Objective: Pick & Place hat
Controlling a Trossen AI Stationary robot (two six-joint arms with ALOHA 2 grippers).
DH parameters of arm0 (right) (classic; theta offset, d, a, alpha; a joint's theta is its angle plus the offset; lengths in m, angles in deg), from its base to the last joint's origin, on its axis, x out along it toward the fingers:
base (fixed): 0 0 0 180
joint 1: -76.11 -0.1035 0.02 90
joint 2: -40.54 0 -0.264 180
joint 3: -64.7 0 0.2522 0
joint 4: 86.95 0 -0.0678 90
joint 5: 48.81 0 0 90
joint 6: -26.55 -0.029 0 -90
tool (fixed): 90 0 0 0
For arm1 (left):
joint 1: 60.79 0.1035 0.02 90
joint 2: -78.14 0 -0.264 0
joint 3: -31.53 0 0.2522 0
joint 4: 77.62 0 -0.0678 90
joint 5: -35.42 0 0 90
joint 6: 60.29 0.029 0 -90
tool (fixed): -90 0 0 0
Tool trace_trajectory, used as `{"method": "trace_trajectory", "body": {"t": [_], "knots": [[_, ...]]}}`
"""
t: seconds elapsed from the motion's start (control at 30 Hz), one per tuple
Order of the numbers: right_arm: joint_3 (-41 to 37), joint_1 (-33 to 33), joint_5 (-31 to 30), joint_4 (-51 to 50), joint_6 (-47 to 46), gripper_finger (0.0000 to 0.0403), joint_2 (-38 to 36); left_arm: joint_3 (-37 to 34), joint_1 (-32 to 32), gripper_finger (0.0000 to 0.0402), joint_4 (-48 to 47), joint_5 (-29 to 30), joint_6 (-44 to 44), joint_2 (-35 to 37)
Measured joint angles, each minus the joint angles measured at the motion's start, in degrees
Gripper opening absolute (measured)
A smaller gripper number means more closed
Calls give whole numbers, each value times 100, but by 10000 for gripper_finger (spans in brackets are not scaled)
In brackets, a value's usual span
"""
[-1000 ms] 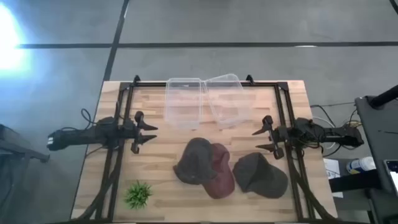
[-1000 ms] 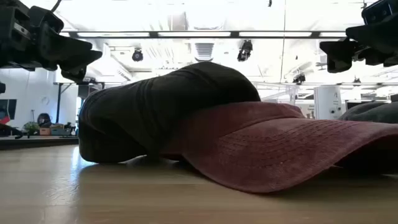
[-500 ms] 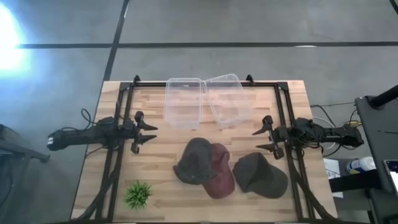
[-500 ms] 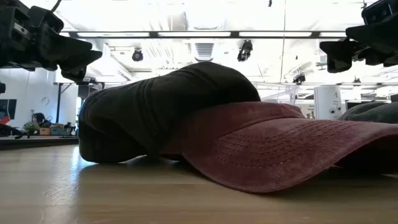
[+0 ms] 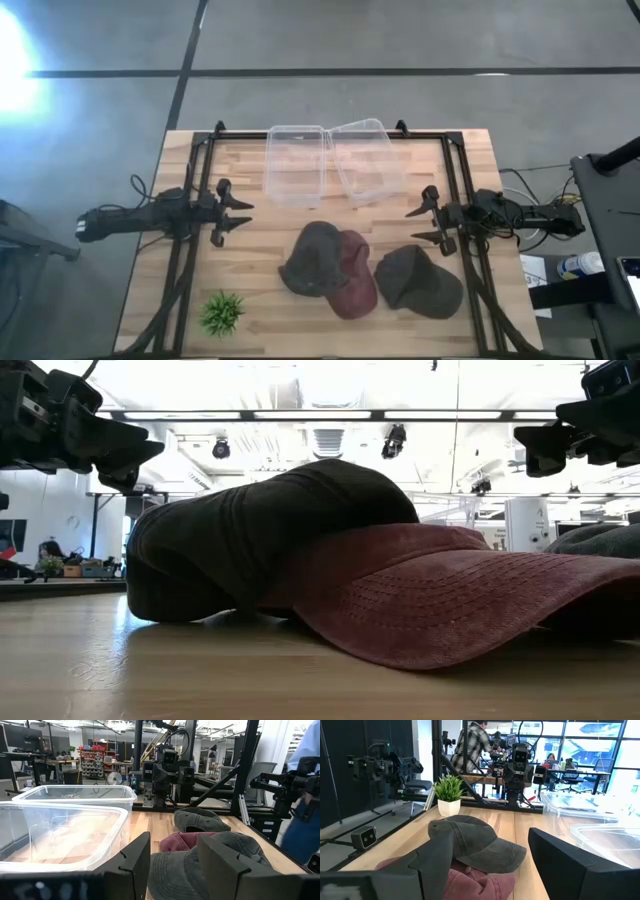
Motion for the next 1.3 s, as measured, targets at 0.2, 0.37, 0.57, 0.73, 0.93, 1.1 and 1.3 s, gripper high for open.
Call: {"method": "trace_trajectory", "body": {"t": [0.2, 0.37, 0.57, 0.73, 0.93, 1.1, 1.3], "knots": [[-2, 2, -940, 76, 120, 256, 62, 0, 0, 155, -1, 0, 0, 0], [2, 1, -1313, 52, -3257, 254, 61, 0, 0, 155, 0, 0, -2, -7], [4, 2, -1695, 39, -5662, 253, 155, 0, 0, 155, 0, 0, 0, -8], [7, 1, -2023, 76, -6874, 251, 172, 0, 0, 155, 1, 0, -1, -18], [0, -165, -1476, 745, -7852, 251, 543, 0, -1, 155, 1, 0, 0, -19], [318, -670, -1366, 928, -9045, 249, 1775, 0, -1, 155, 1, 0, -1, -20], [1813, -1795, -1357, -337, -10165, 239, 4088, 0, -2, 155, 1, 0, 0, -20]]}}
